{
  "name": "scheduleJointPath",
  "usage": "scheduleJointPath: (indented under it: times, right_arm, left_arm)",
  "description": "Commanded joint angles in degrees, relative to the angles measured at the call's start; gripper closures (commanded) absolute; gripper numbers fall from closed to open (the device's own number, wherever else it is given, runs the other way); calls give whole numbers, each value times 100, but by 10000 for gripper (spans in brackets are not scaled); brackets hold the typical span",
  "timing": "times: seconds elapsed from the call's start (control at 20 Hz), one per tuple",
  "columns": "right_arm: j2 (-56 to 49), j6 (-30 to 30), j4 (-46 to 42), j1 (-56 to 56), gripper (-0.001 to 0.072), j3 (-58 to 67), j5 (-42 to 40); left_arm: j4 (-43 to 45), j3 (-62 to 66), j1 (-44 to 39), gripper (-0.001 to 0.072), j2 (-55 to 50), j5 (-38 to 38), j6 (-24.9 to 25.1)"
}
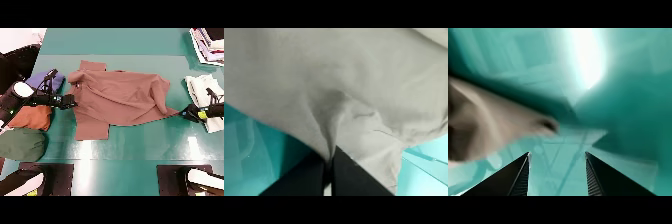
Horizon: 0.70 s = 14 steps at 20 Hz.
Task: Fold the shirts.
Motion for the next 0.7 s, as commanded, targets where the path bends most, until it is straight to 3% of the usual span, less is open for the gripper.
scheduleJointPath:
  times: [0.0, 0.15, 0.2, 0.25, 0.3, 0.35, 0.65]
  right_arm:
    - [-415, -52, -68, 426, 344, 426, -227]
    - [-693, -50, -72, 728, 352, 662, -142]
    - [-743, -50, -131, 807, 410, 702, -87]
    - [-754, -50, -289, 890, 556, 723, -52]
    - [-730, -50, -417, 955, 645, 719, -48]
    - [-678, -50, -496, 1019, 697, 719, -26]
    - [881, -48, -455, 1043, 697, 879, 304]
  left_arm:
    - [-11, 9, 0, 681, 4, -2, 0]
    - [-15, 9, 0, 681, 4, -79, -2]
    - [-15, 9, 0, 681, 4, -138, -2]
    - [-15, 9, 0, 681, 4, -210, 0]
    - [-15, 11, 0, 681, 4, -260, 0]
    - [-15, 13, 0, 682, 4, -317, -2]
    - [258, 999, 0, 682, 774, -765, -151]
